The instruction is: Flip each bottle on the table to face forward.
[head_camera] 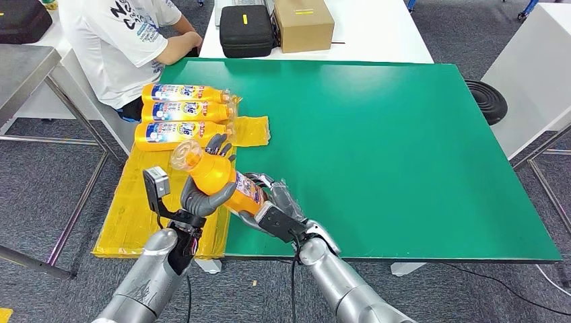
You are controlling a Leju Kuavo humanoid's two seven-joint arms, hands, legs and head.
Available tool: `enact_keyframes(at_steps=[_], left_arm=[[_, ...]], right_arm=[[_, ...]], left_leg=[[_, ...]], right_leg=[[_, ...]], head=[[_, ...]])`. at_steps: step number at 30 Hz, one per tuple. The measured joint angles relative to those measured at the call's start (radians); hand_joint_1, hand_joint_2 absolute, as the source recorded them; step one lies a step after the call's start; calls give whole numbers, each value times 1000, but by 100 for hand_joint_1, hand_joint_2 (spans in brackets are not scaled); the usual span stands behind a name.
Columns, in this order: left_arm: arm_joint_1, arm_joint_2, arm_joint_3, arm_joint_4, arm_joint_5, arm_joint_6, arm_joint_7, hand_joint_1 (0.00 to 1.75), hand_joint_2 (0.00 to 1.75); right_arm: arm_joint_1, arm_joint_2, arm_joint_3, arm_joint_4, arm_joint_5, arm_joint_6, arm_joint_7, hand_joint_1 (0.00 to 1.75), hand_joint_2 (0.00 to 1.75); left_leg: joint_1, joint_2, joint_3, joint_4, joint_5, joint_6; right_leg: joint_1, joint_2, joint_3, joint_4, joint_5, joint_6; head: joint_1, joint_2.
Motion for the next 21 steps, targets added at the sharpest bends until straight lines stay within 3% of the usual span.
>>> enact_keyframes(at_steps=[11, 14, 15, 18, 21], left_arm=[[5, 6, 1, -4, -98, 20, -31, 175, 175], [5, 8, 1, -2, -115, 20, -37, 175, 175], [5, 9, 1, -1, -121, 20, -38, 175, 175], [4, 12, 0, -1, -138, 23, -38, 175, 175], [4, 18, 1, -1, -150, 30, -38, 175, 175]], right_arm=[[-2, 0, -1, 14, 2, 19, 0, 175, 175], [-2, 0, -1, 17, 2, 21, -1, 49, 175], [-1, 0, -1, 18, 2, 22, -1, 6, 131], [3, 0, -1, 19, -3, 16, -1, 0, 0], [6, 1, -3, 19, -11, 3, 1, 0, 0]], left_leg=[[0, 0, 0, 0, 0, 0], [0, 0, 0, 0, 0, 0], [0, 0, 0, 0, 0, 0], [0, 0, 0, 0, 0, 0], [0, 0, 0, 0, 0, 0]], right_leg=[[0, 0, 0, 0, 0, 0], [0, 0, 0, 0, 0, 0], [0, 0, 0, 0, 0, 0], [0, 0, 0, 0, 0, 0], [0, 0, 0, 0, 0, 0]], head=[[0, 0], [0, 0], [0, 0], [0, 0], [0, 0]])
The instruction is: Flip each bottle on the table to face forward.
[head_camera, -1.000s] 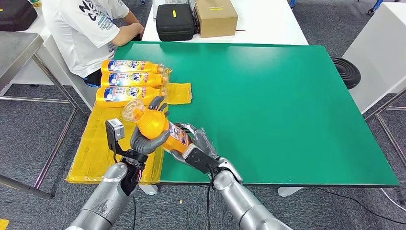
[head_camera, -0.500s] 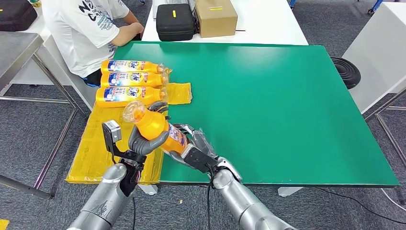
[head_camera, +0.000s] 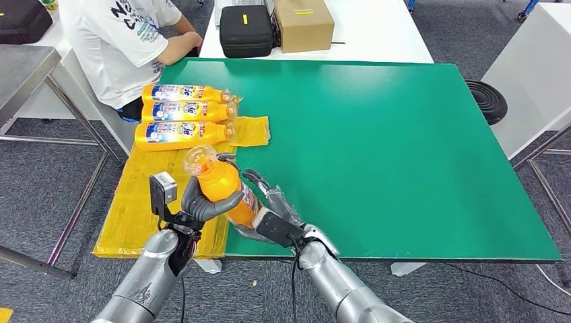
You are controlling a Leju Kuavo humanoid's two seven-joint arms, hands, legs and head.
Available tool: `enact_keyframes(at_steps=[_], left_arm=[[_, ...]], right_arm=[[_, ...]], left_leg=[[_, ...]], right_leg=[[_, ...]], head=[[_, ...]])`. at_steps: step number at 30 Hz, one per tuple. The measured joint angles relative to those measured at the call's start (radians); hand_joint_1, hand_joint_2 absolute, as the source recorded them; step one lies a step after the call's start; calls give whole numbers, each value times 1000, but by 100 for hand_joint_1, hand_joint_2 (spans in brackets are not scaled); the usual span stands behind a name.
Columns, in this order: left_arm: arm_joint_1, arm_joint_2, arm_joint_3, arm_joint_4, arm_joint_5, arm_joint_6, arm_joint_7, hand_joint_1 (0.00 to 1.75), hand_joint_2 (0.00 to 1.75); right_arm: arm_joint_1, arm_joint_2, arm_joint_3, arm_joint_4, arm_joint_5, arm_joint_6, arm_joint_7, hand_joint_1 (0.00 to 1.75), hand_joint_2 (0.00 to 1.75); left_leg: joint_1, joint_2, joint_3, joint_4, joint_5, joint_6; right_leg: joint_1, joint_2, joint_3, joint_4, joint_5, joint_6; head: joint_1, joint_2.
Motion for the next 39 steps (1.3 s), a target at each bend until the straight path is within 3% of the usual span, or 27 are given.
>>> enact_keyframes(at_steps=[12, 23, 26, 34, 39], left_arm=[[-11, 70, 47, -17, -161, 145, -7, 175, 175], [-84, 197, 100, -149, -376, 339, -10, 175, 175], [-114, 239, 96, -191, -526, 375, 12, 175, 175], [-159, 368, -4, -200, -931, 281, 121, 175, 175], [-158, 422, -102, -123, -1036, 267, 119, 175, 175]], right_arm=[[43, -16, -37, -110, -53, -46, -1, 0, 0], [144, -63, -72, -303, -84, -48, 10, 0, 0], [166, -72, -94, -341, -91, -52, 20, 0, 0], [211, -88, -186, -424, -127, -37, 26, 0, 0], [214, -90, -234, -450, -147, -23, 14, 0, 0]], left_leg=[[0, 0, 0, 0, 0, 0], [0, 0, 0, 0, 0, 0], [0, 0, 0, 0, 0, 0], [0, 1, 0, 0, 0, 0], [0, 2, 0, 0, 0, 0]], right_leg=[[0, 0, 0, 0, 0, 0], [0, 0, 0, 0, 0, 0], [0, 0, 0, 0, 0, 0], [0, 1, -1, 0, 0, 0], [0, 1, -1, 0, 0, 0]], head=[[0, 0], [0, 0], [0, 0], [0, 0], [0, 0]])
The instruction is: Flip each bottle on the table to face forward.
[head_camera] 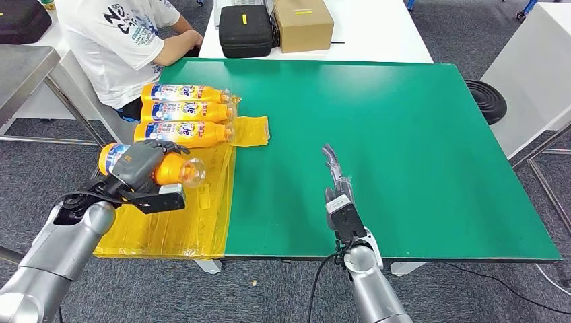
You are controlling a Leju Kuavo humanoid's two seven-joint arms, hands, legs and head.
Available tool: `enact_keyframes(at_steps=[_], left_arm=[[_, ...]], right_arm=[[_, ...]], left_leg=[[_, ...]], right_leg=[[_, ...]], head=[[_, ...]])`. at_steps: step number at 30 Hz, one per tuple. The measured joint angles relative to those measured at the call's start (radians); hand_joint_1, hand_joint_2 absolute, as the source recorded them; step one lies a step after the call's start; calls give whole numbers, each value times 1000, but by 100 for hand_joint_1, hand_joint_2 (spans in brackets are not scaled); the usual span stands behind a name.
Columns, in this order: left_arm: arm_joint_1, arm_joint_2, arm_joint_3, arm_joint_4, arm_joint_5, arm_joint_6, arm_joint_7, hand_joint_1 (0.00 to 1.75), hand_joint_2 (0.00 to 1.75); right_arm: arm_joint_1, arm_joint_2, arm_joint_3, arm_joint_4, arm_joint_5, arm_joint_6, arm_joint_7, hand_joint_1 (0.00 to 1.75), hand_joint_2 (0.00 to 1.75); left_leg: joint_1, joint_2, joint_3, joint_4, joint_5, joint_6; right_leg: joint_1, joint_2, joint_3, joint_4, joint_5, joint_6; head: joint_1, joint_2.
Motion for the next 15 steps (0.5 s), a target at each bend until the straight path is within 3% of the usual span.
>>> enact_keyframes(at_steps=[7, 15], left_arm=[[0, 34, -87, 81, -32, -16, 3, 175, 175], [12, 2, -173, 198, -131, 85, 134, 175, 175]], right_arm=[[5, -1, -29, -23, -9, 1, -2, 0, 0], [28, -1, -43, -64, -11, 1, 4, 0, 0]], left_leg=[[0, 0, 0, 0, 0, 0], [0, 0, 0, 0, 0, 0]], right_leg=[[0, 0, 0, 0, 0, 0], [0, 0, 0, 0, 0, 0]], head=[[0, 0], [0, 0]])
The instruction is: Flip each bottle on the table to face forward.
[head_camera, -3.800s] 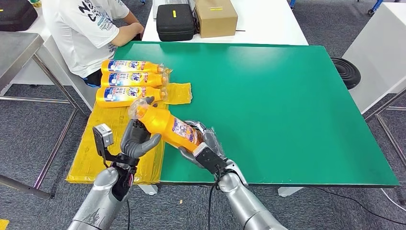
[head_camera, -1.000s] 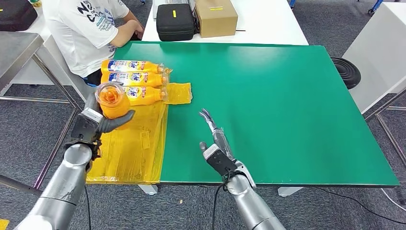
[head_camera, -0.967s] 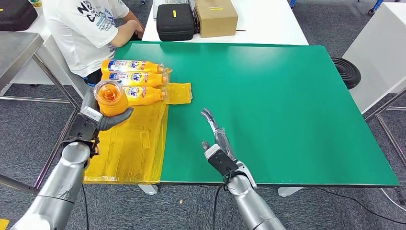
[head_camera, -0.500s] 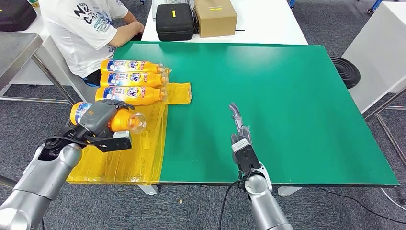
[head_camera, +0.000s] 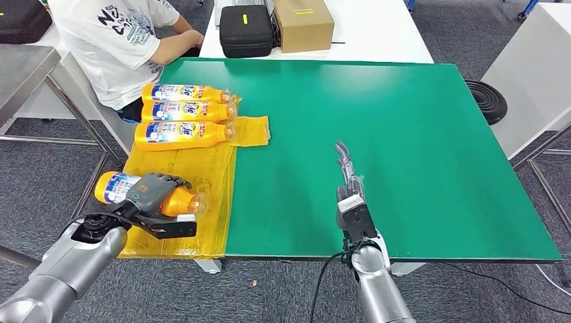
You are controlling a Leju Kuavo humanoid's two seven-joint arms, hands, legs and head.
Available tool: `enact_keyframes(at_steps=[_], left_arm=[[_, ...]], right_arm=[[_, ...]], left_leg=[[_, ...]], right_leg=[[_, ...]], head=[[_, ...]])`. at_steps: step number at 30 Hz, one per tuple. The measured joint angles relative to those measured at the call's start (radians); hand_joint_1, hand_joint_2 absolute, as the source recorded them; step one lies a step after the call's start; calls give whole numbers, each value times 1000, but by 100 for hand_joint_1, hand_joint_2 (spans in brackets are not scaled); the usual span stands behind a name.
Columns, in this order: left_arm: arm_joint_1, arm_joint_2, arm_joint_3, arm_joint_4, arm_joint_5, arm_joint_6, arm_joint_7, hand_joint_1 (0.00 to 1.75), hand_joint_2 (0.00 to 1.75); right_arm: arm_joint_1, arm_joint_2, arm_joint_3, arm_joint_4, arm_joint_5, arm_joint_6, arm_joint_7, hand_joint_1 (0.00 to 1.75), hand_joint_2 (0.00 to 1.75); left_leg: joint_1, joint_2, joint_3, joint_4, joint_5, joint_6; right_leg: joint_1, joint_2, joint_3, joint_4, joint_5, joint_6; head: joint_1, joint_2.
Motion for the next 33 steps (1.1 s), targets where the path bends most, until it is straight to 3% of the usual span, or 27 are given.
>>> enact_keyframes(at_steps=[10, 15, 16, 19, 24, 29, 33], left_arm=[[-16, -75, -27, 47, -36, -10, 25, 175, 175], [-43, -97, -35, 77, -59, -55, 15, 158, 175], [-50, -99, -38, 85, -62, -69, 9, 148, 175], [-73, -103, -48, 108, -67, -104, -8, 90, 175], [-107, -105, -66, 143, -73, -153, -35, 21, 175], [-134, -106, -84, 176, -61, -181, -68, 3, 175], [-141, -107, -93, 195, -44, -186, -84, 0, 175]], right_arm=[[20, 0, -11, -14, 10, -4, 14, 0, 0], [20, 0, -12, -14, 12, -6, 14, 0, 0], [20, 0, -12, -14, 12, -6, 14, 0, 0], [20, 0, -13, -13, 11, -9, 14, 0, 0], [20, 0, -15, -10, 4, -13, 13, 0, 0], [20, 0, -17, -8, -1, -15, 11, 0, 0], [20, 0, -19, -7, -2, -16, 11, 0, 0]], left_leg=[[0, -1, 1, 0, 0, 0], [0, -1, 2, 0, 0, 0], [0, -1, 2, 0, 0, 0], [0, -1, 3, 0, 0, 0], [0, -1, 3, 0, 0, 0], [0, -1, 4, 0, 0, 0], [0, -1, 4, 0, 0, 0]], right_leg=[[0, 0, 1, 0, 0, 0], [0, -1, 3, 0, 0, 0], [0, -1, 3, 0, 0, 0], [0, -1, 4, 0, 0, 0], [0, -1, 5, 0, 0, 0], [0, -1, 5, 0, 0, 0], [0, -1, 5, 0, 0, 0]], head=[[0, 0], [0, 0], [0, 0], [0, 0], [0, 0], [0, 0], [0, 0]])
